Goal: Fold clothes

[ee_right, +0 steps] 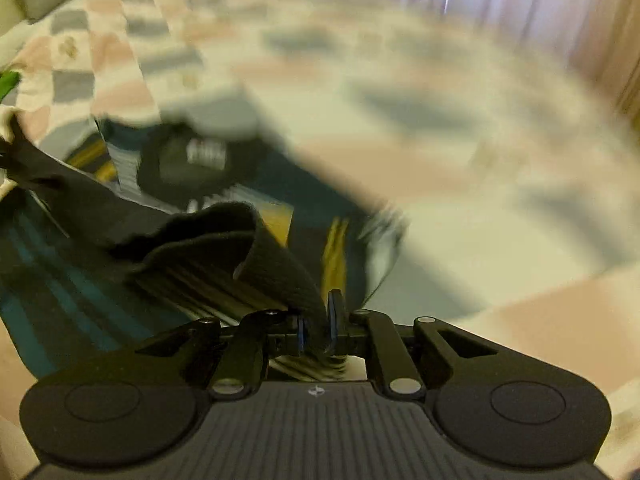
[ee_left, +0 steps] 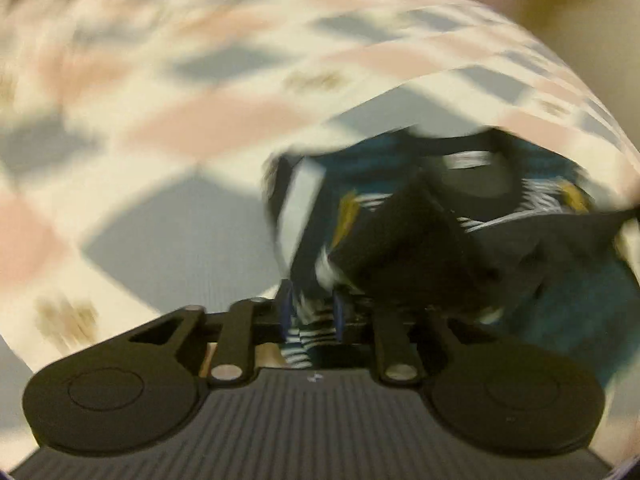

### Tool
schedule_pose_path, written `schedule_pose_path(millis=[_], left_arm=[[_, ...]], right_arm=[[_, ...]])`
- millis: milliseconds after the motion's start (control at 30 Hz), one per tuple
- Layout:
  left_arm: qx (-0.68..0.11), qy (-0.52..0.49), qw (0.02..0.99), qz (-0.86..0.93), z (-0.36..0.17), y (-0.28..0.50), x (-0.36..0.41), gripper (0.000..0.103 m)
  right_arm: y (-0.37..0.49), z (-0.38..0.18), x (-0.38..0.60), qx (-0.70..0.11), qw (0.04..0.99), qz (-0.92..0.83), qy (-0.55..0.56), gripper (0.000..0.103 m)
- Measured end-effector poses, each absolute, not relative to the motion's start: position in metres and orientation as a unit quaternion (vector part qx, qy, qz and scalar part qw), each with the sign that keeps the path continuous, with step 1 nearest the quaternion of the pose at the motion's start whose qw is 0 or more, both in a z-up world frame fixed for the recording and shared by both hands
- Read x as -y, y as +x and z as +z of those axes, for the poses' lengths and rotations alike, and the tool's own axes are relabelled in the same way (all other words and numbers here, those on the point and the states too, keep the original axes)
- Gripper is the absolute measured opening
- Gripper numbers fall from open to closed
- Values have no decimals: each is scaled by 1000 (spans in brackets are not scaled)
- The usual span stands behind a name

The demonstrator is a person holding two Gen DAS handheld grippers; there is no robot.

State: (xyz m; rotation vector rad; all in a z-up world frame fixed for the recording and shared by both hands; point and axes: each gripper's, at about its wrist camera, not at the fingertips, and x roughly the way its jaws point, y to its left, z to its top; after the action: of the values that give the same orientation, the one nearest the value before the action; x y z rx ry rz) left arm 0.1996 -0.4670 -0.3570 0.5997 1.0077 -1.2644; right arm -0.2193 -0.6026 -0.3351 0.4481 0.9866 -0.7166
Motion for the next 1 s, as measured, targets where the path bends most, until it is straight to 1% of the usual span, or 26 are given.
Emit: schedule_pose_path(millis=[33,100,133,167,200,233,300,400,433,467,500,567,633,667,700,733,800,933,967,1000], left_arm=[[-465,255,650,-545,-370,205,470,25],[-489,219,646,-543,-380,217,467,34],[-503,197,643,-543,-383,224,465,39],[-515,177,638,-544,-387,230,464,41],[-522,162,633,-548,-387,235,463,40],[-518,158,631,-556,-385,237,464,36],[-484,188,629,-578,-377,231,467,35],[-363,299,629,-618,-362,202,474,34],[-338,312,625,-630,-357,195,475,29],[-336,304,619,-642,-353,196,477,25],[-364,280,616,-640,-353,204,483,24],[-465,223,615,-597,-367,231,500,24],[-546,158,610,-551,-386,256,505,24],[-573,125,608,-534,-391,265,503,24],[-594,96,605,-522,-394,272,500,24],[-611,69,600,-513,-395,279,496,22],[-618,48,594,-512,-393,285,492,22],[-586,83,600,-538,-385,277,495,22],[-578,91,602,-544,-383,273,495,21],[-561,103,607,-553,-378,267,494,6]], right_arm=[[-219,-348,608,-457,795,-330,226,23],[-224,-356,611,-431,802,-334,244,38],[-228,-357,614,-415,806,-334,259,40],[-234,-357,617,-400,807,-338,273,39],[-240,-355,619,-386,809,-341,284,39],[-245,-351,619,-378,812,-341,286,39],[-253,-341,619,-365,818,-343,282,39],[-248,-331,611,-385,836,-330,209,39],[-246,-330,611,-392,840,-320,194,36],[-246,-329,614,-389,845,-309,198,25],[-248,-329,621,-378,847,-301,221,10],[-256,-338,648,-338,821,-334,316,10],[-267,-358,675,-306,765,-376,423,13],[-272,-368,685,-291,737,-388,471,16],[-275,-373,687,-278,727,-385,495,19],[-275,-373,686,-276,732,-382,492,20],[-274,-372,682,-273,741,-375,485,23],[-270,-367,677,-280,759,-372,455,23],[-266,-364,676,-293,762,-376,437,18],[-262,-360,672,-308,767,-383,414,11]])
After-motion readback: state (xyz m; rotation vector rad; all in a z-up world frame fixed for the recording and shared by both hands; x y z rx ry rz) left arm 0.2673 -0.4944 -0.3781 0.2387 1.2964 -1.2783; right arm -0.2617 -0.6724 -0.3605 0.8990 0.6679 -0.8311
